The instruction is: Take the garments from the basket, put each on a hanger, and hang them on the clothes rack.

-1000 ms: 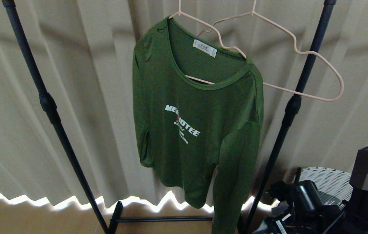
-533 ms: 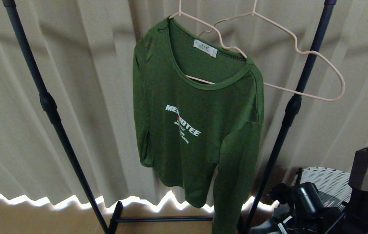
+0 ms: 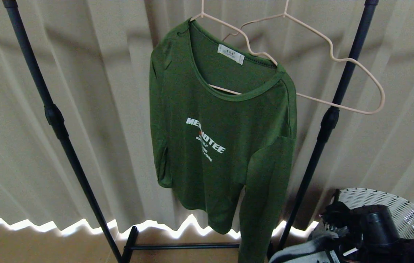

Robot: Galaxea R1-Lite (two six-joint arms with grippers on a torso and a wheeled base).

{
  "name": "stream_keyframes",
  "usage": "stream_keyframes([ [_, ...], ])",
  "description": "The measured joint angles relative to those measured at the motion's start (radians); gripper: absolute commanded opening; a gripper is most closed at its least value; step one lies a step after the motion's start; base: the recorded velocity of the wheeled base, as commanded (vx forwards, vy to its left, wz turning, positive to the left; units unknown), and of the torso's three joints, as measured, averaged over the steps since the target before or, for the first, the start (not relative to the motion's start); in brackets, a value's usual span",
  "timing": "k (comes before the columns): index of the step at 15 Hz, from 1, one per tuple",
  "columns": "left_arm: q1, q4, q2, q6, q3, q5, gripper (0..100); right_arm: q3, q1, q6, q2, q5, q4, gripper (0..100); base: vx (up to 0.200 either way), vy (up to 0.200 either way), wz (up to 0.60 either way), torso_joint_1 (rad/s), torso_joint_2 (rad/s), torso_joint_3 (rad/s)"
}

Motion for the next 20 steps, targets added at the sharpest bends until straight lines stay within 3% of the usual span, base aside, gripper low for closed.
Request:
stream_keyframes([
  [4, 0.001, 0.0, 0.0, 0.002, 0.0, -0.002, 100, 0.028, 0.001, 0.03, -0.276, 0.005, -0.007, 0, 0.0, 0.0, 0.0, 0.0, 0.0, 0.0],
  [9, 0.001, 0.0, 0.0, 0.01, 0.0, -0.003, 100, 0.034, 0.008, 0.033, -0.549, 0.008, -0.025, 0, -0.2, 0.0, 0.0, 0.0, 0.01, -0.002],
  [16, 0.0, 0.001, 0.0, 0.016, 0.001, -0.006, 100, 0.034, 0.009, 0.031, -0.665, 0.081, -0.023, 0, -0.2, 0.0, 0.0, 0.0, 0.0, 0.001],
  [20, 0.0, 0.001, 0.0, 0.017, 0.001, -0.009, 100, 0.033, 0.01, 0.031, -0.67, 0.082, -0.021, 0, 0.0, 0.0, 0.0, 0.0, 0.0, 0.0],
])
